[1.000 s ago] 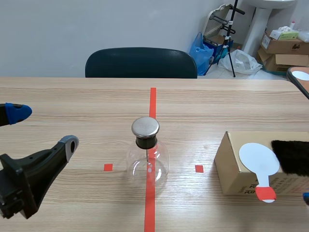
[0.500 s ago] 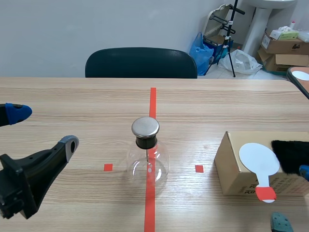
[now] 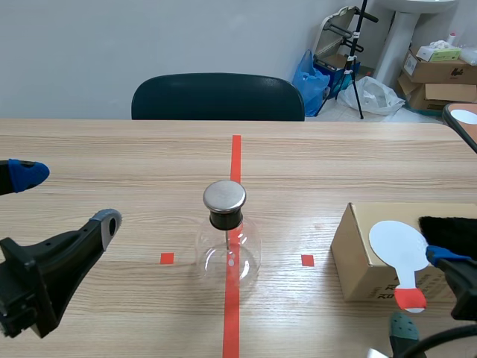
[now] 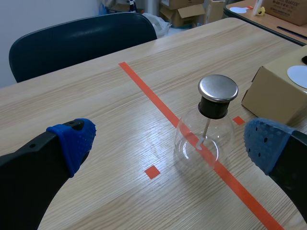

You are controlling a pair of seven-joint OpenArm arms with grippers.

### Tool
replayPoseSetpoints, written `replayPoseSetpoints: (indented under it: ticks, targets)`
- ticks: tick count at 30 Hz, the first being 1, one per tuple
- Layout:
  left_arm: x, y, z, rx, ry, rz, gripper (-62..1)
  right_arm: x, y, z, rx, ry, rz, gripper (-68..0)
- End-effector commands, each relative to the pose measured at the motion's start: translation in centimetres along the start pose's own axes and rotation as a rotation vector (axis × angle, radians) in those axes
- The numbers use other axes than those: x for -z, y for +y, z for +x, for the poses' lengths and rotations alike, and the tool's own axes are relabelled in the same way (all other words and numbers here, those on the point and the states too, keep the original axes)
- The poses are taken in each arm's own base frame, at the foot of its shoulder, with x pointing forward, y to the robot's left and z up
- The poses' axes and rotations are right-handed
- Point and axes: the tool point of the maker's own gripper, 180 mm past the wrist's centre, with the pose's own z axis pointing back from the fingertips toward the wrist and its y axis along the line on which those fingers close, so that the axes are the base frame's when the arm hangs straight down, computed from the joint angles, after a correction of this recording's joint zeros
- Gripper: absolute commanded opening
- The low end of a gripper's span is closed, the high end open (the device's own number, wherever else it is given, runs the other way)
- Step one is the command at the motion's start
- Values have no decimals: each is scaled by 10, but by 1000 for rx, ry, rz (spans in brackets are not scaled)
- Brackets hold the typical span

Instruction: Do the electroscope experiment

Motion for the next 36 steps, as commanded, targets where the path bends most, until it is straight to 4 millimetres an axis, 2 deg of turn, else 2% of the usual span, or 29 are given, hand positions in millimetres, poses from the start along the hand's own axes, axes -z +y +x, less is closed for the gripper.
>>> replayPoseSetpoints:
  ticks: [1, 26, 30, 36]
  targets:
    - [1, -3, 7, -3, -25, -13, 14, 3, -6, -1, -8, -3, -23, 4]
    - [1, -3, 7, -3, -25, -13, 14, 2, -3, 1, -13, -14, -15, 4]
    - [1, -3, 7, -3, -25, -13, 14, 2, -3, 1, -16, -15, -15, -96]
    - [1, -3, 7, -3, -25, -13, 14, 2, -3, 1, -16, -15, -15, -304]
